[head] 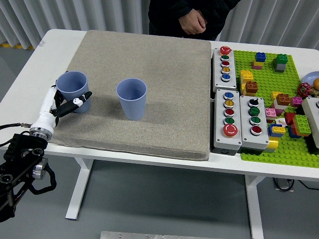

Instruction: Pick cup pour cup place

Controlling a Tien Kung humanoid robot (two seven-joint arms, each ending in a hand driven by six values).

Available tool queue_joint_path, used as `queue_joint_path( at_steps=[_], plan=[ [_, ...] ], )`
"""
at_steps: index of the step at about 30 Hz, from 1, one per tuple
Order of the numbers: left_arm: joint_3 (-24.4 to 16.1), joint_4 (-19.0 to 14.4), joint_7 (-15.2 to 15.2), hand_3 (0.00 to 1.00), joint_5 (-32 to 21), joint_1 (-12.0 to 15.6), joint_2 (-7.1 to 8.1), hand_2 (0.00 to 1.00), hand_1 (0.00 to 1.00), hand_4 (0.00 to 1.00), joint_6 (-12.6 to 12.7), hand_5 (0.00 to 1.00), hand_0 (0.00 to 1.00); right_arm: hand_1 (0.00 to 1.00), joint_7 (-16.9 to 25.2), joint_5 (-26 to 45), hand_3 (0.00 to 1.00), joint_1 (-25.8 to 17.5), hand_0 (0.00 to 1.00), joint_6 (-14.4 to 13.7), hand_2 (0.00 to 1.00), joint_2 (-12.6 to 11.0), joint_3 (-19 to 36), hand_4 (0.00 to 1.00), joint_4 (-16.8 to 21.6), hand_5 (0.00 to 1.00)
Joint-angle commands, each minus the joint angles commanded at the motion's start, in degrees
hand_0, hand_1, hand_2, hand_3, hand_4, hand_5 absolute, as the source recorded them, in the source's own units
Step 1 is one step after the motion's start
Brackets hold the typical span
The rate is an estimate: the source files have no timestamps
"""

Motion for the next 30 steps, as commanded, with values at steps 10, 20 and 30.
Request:
queue_joint_path(
  at_steps=[10, 20, 30],
  plan=[
    [-3.0, -3.0, 1.2, 0.998, 2.4, 2.4, 0.55, 0.998, 0.811, 0.998, -1.2, 0.377, 0.782, 0.687, 0.0, -0.2, 0.694, -0.3, 0.721, 0.0, 0.733, 0.0, 0.0, 0.309, 0.0, 0.293],
    [-5.2, -4.4, 1.6, 0.998, 3.8, 3.6, 1.24, 0.998, 0.872, 0.998, -1.7, 0.393, 0.853, 0.687, -0.1, -0.6, 0.694, -0.8, 0.721, 0.0, 0.732, 0.0, 0.3, 0.314, 0.0, 0.288],
    [-13.1, -11.3, 2.5, 0.998, 6.6, 7.3, 0.82, 0.998, 0.901, 0.998, -1.5, 0.649, 0.892, 0.687, 0.0, -0.6, 0.694, -0.8, 0.721, 0.0, 0.732, 0.0, 0.3, 0.316, 0.0, 0.289]
  ],
)
